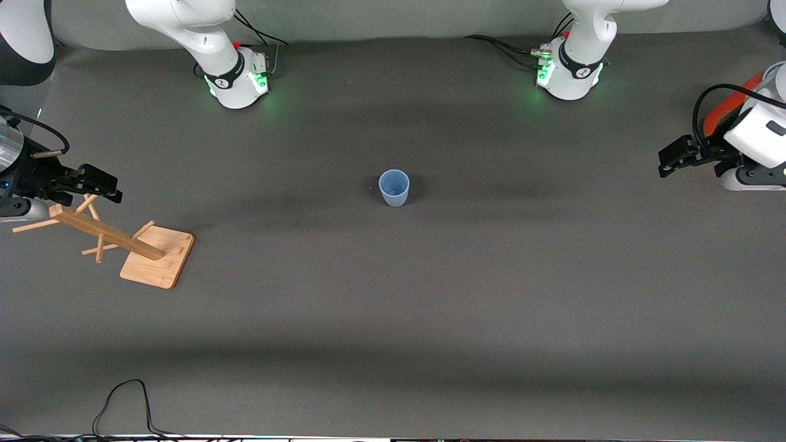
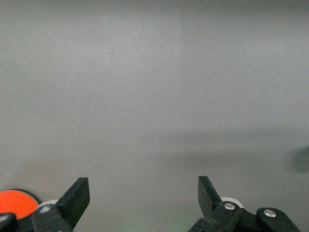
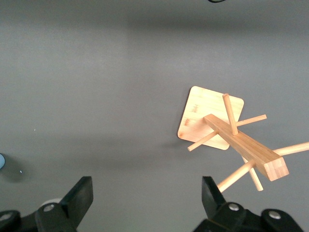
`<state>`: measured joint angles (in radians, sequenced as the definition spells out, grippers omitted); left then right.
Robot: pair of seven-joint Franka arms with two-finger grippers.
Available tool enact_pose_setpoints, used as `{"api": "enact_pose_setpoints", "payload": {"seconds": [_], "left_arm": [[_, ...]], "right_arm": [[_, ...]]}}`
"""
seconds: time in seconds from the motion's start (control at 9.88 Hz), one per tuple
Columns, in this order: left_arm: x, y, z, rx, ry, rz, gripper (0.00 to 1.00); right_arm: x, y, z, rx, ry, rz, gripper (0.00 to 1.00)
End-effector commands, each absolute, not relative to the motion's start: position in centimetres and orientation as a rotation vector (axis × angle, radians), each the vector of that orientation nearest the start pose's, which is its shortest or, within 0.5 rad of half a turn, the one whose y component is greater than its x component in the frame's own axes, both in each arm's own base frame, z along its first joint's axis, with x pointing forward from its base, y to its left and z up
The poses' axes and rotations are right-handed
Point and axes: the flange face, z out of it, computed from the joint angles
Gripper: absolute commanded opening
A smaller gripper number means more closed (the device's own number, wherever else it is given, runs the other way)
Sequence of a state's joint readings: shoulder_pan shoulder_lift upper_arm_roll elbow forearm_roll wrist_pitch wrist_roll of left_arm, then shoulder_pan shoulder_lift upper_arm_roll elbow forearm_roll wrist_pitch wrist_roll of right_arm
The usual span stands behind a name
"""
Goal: Rotate and upright cup with both arms
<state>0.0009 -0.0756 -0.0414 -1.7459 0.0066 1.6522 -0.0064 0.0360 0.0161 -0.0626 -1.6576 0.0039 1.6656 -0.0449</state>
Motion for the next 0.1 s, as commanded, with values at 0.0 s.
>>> {"api": "enact_pose_setpoints", "payload": {"seconds": [0.0], "left_arm": [[53.26,-2.38,59.76,-3.119,0.107,0.026,1.00]], "right_arm": [[56.59,-1.55,58.74,-3.153,-0.038,0.015,1.00]]}}
